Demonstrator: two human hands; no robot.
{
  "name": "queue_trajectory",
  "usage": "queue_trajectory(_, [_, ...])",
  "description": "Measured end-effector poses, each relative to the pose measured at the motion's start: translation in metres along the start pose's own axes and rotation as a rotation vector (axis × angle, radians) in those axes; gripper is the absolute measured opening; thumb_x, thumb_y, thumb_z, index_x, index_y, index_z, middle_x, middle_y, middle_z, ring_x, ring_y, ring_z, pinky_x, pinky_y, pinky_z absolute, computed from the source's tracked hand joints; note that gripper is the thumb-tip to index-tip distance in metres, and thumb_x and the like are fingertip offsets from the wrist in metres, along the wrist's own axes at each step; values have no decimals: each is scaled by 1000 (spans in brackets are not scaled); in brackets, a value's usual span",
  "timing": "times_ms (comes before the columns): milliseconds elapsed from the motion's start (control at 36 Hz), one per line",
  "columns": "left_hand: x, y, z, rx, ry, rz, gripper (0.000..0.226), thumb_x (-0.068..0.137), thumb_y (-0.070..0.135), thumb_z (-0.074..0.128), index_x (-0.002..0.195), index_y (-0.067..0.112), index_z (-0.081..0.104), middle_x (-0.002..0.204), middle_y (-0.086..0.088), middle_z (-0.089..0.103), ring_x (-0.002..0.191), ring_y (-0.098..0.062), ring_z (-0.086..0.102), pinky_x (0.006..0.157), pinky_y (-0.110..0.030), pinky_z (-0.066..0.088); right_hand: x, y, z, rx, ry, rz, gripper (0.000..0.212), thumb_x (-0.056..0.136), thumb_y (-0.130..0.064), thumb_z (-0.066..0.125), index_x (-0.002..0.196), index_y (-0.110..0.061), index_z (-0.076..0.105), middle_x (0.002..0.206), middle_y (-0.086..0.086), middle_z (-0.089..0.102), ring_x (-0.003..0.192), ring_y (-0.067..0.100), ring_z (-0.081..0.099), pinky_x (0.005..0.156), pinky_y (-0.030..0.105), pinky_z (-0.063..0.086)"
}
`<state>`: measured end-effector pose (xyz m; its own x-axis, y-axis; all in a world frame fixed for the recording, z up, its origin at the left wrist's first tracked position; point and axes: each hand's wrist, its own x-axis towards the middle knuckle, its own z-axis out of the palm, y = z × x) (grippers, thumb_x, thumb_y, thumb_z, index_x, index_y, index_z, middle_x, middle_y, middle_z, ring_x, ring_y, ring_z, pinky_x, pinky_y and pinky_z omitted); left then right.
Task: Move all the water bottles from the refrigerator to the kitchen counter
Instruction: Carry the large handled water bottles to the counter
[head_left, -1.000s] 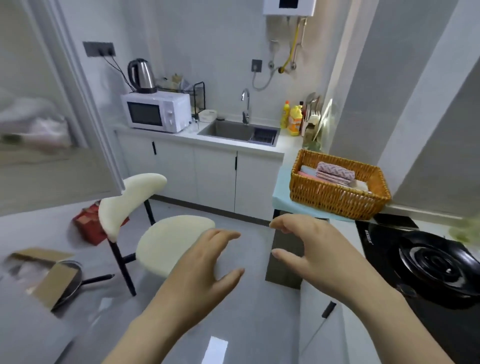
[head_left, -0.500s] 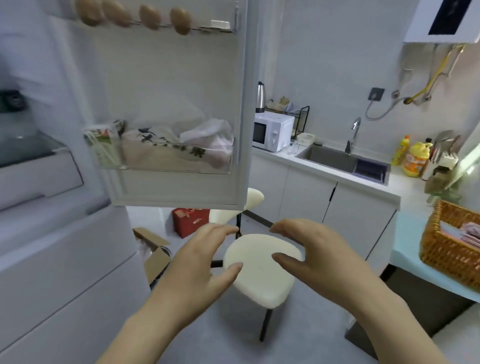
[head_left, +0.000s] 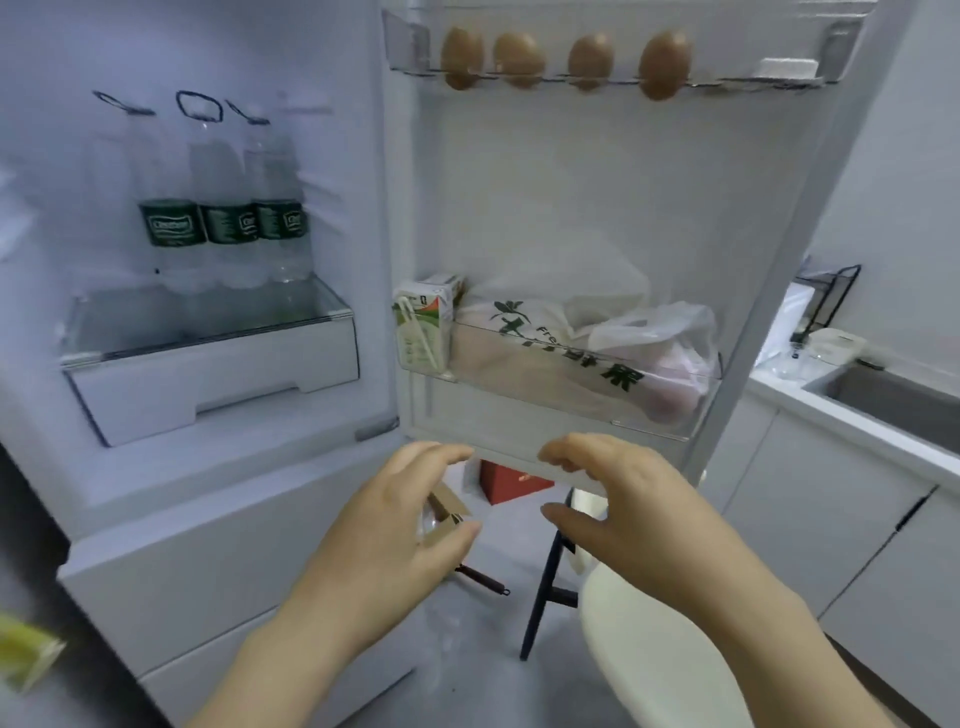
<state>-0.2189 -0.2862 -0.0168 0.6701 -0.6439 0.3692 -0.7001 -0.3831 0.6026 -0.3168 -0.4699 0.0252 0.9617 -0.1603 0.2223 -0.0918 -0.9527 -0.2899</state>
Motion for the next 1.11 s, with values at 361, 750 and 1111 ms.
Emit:
queue_trajectory(361, [48,-54,-37,124,224,-189,46,85,36,63,119,53,37,119,42,32,106,31,30,78,5,31,141,-13,28,91,-23,-305,41,90,-33,60,129,-31,49,124,-17,52,115,2,46,82,10,33])
queue_trajectory(750, [78,-138,-98,194,328,-289,47,87,35,63,129,42,42,117,40,33,102,38,22,84,10,20,251,-73,68,121,-29,-461,42,90,-37,59,130,-32,49,126,-18,53,113,-2,47,90,9,33])
queue_trajectory(1111, [112,-241,-193,200,359,-251,51,85,34,64,130,43,41,127,31,37,106,33,27,86,7,24,352,-162,108,166,5,-456,42,89,-34,62,129,-30,51,122,-17,54,105,-5,45,87,7,31])
